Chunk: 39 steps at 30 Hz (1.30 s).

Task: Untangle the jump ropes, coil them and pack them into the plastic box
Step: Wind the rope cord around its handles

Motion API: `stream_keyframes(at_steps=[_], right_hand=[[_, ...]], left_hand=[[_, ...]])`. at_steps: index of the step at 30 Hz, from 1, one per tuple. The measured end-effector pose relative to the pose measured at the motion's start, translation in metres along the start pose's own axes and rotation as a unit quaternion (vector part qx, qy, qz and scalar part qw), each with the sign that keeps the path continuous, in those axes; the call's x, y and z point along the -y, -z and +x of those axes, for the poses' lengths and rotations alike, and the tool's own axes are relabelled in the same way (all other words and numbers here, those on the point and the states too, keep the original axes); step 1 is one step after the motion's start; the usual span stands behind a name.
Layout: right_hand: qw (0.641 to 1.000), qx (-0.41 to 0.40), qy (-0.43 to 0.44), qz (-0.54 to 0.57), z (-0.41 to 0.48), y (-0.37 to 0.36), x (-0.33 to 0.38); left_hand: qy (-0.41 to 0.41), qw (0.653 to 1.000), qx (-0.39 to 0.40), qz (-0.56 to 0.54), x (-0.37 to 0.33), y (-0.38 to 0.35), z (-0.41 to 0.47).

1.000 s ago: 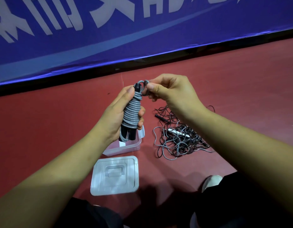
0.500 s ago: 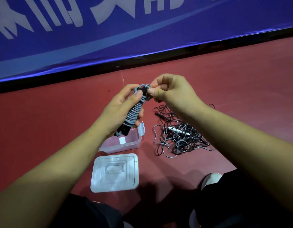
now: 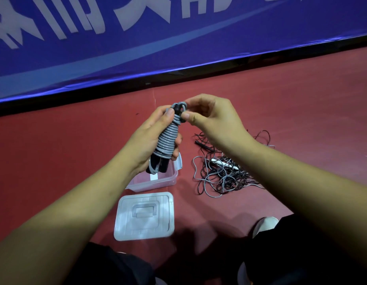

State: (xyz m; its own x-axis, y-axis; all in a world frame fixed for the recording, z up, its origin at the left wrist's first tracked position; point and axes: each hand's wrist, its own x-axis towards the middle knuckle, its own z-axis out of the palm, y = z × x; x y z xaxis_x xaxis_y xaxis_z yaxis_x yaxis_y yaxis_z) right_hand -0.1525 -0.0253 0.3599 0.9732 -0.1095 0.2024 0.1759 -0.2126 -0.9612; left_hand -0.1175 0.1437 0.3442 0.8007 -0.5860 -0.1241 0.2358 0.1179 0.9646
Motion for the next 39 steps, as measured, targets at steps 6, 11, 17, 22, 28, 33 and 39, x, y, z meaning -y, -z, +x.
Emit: stream_keyframes(at_steps=[6, 11, 17, 22, 28, 33, 39], right_hand=[[0.998, -0.053, 0.005, -0.040, -0.005, -0.005, -0.004], [0.998, 0.010, -0.065, -0.001, 0.001, 0.000, 0.002], [0.989, 0.034, -0.143, 0.026, 0.002, -0.002, -0.004], [0.976, 0.047, -0.205, 0.059, 0.003, -0.012, -0.005], [0.956, 0.028, -0.247, 0.154, 0.004, -0.015, 0.002], [0.920, -0.086, -0.288, 0.251, 0.014, -0.009, -0.002], [0.948, 0.036, -0.258, 0.185, 0.014, -0.025, -0.036]], left_hand=[[0.005, 0.999, 0.010, 0.038, -0.001, 0.001, -0.001], [0.018, 0.993, -0.005, 0.116, -0.005, 0.008, -0.001], [0.046, 0.975, 0.014, 0.217, -0.004, 0.012, -0.006], [0.071, 0.969, 0.021, 0.235, -0.002, 0.025, -0.015], [0.116, 0.973, 0.045, 0.195, 0.005, 0.046, -0.023], [0.142, 0.966, 0.060, 0.205, 0.001, 0.068, -0.029], [0.103, 0.967, -0.077, 0.220, 0.017, 0.097, -0.032]])
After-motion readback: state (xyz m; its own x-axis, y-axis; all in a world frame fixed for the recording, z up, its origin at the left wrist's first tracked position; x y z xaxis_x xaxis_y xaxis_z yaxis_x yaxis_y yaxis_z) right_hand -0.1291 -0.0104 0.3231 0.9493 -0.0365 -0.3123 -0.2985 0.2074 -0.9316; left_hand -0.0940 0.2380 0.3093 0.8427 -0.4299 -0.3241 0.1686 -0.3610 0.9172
